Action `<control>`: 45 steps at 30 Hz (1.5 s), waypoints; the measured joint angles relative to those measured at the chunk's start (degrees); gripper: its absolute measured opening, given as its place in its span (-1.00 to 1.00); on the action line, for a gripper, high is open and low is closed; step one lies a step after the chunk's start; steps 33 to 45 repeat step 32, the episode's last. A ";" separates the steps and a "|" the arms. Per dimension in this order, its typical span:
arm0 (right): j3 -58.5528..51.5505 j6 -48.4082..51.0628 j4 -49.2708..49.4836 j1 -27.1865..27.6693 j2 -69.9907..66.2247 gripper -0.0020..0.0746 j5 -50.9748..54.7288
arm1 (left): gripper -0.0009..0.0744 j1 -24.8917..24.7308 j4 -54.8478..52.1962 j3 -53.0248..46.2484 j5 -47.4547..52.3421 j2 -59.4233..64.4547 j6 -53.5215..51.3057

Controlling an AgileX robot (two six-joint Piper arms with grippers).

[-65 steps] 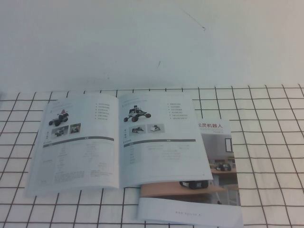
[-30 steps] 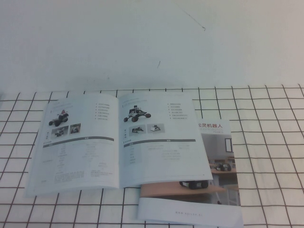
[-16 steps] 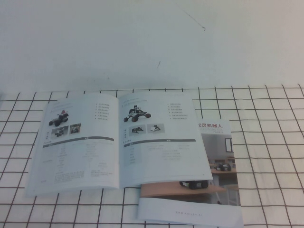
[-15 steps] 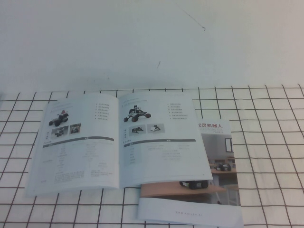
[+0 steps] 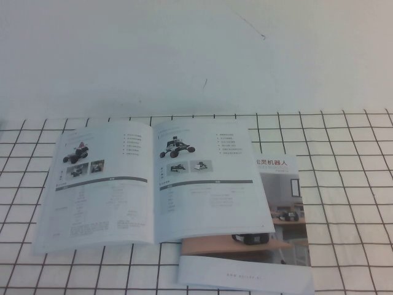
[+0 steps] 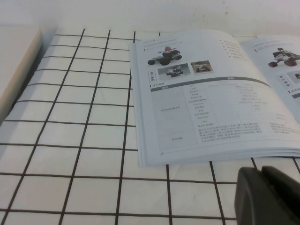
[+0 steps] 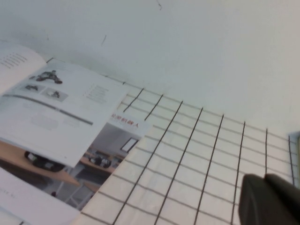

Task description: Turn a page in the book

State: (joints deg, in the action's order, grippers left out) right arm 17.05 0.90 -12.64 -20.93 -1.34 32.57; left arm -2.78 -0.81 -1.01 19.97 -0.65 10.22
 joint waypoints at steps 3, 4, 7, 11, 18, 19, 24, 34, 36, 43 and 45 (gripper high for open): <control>-5.74 -2.11 1.55 0.00 1.90 -0.95 -1.53 | -0.98 0.00 0.00 0.00 0.00 0.00 0.00; -7.79 -3.34 2.83 0.00 1.99 -0.95 -2.71 | -0.98 0.00 0.00 0.00 0.00 0.00 0.00; -13.17 -5.06 6.35 1.06 2.04 -0.95 -8.13 | -0.98 0.00 0.00 0.00 0.00 0.00 0.00; -18.28 -6.19 8.45 5.89 2.04 -0.95 -12.00 | -0.98 0.00 0.00 0.00 0.00 0.00 0.00; -18.57 -6.47 9.67 10.83 2.04 -0.95 -10.79 | -0.98 0.00 0.00 0.00 0.00 0.00 0.00; -18.57 -6.47 9.72 11.35 2.04 -0.95 -10.79 | -0.98 0.00 0.00 0.00 0.00 0.00 0.00; -18.57 -6.47 9.96 15.62 2.04 -0.95 -10.79 | -0.98 0.00 0.00 0.00 0.00 0.00 -0.10; -18.57 -6.47 10.00 20.51 2.04 -0.95 -10.79 | -0.98 0.00 0.00 0.00 0.00 0.00 -0.10; -18.57 -6.47 10.00 20.51 2.04 -0.95 -10.79 | -0.98 0.00 0.00 0.00 0.00 0.00 -0.10; -18.57 -6.47 10.00 20.51 2.04 -0.95 -10.79 | -0.98 0.00 0.00 0.00 0.00 0.00 -0.10; -18.57 -6.47 10.00 20.51 2.04 -0.95 -10.79 | -0.98 0.00 0.00 0.00 0.00 0.00 -0.10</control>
